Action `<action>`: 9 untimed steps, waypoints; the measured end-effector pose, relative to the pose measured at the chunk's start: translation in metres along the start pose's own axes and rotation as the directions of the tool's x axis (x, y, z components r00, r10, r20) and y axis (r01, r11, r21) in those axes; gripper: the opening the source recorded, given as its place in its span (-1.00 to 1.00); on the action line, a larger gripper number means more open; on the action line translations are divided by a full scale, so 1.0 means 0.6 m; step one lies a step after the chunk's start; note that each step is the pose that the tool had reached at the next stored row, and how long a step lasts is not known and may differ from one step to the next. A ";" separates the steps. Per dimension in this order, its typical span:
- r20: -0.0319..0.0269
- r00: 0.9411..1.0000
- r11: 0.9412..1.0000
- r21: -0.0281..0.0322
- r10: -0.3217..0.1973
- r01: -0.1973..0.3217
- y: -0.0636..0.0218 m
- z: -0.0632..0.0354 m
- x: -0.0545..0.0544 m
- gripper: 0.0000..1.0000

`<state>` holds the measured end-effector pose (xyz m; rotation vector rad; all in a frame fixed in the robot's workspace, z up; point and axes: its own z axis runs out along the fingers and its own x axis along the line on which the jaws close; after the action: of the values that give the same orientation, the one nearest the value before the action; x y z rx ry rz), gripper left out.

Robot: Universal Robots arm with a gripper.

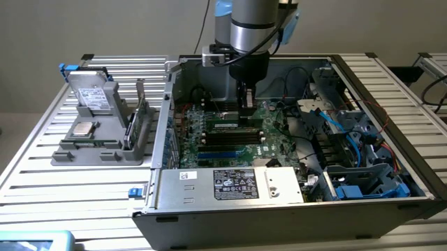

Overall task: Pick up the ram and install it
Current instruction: 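Insert the ram into the slot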

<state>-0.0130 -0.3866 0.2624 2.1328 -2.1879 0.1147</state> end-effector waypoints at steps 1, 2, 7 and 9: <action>0.000 1.000 1.000 0.000 0.000 0.000 0.000 0.001 0.000 -0.75; 0.000 1.000 1.000 0.000 0.000 0.000 0.000 0.001 0.001 -0.75; 0.000 1.000 1.000 0.002 0.000 0.000 0.000 0.003 0.004 -0.75; -0.001 1.000 1.000 0.004 0.000 0.000 0.000 0.005 0.004 -0.75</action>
<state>-0.0129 -0.3894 0.2597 2.1339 -2.1892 0.1198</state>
